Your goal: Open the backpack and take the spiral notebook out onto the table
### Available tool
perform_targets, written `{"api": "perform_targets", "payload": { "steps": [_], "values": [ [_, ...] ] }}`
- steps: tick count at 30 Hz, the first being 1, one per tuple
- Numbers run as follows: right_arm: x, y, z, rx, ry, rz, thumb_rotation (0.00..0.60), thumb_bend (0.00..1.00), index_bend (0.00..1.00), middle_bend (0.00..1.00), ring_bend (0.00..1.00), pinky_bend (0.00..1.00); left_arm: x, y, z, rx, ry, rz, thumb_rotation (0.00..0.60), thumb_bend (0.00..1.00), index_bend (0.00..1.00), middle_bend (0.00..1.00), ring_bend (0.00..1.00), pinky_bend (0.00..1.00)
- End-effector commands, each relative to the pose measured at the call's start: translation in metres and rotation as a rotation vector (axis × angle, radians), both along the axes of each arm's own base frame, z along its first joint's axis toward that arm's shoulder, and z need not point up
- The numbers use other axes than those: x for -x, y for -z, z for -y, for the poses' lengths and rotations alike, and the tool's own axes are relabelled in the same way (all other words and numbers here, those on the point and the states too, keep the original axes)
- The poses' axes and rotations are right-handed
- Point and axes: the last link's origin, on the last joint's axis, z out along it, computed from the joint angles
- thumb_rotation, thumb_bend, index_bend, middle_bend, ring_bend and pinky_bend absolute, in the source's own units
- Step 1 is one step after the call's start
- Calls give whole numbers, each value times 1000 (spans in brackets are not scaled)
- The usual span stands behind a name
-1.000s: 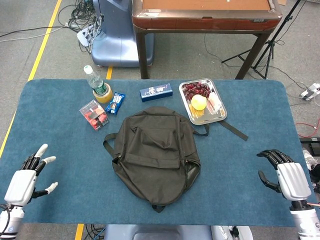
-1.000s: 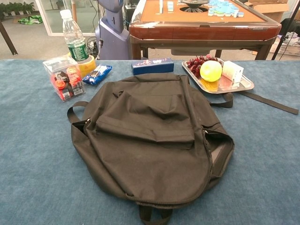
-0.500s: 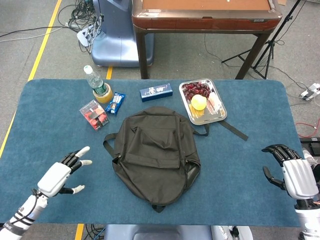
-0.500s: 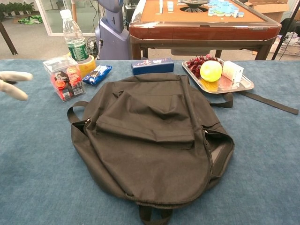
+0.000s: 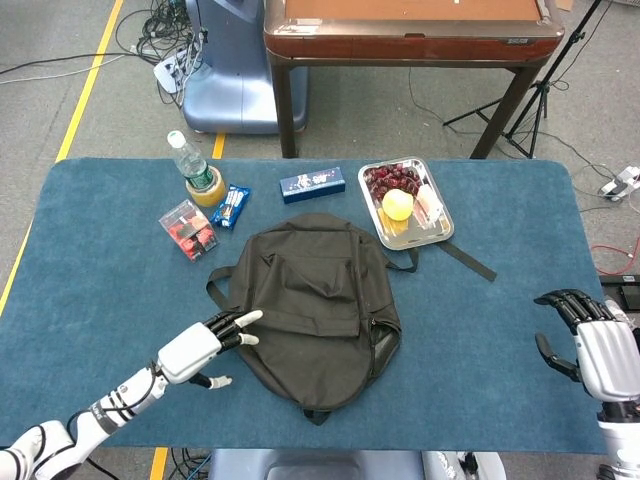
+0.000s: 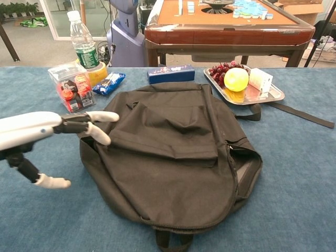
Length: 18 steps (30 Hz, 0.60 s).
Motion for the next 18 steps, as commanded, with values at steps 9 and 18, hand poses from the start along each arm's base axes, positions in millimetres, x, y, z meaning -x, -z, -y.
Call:
{"api": "perform_targets", "payload": {
  "steps": [9,18],
  "values": [
    [6,-5,-5,16,24,-2,600,374,320,300,198,336,-21,41,-10,-17,94,1,600,190,170,0,0,61],
    [9,-11,-8,29,31,-3,600,374,321,300,195,336,-30,66,-10,-5,131,-26,600,190,169,0,0,59]
  ]
}}
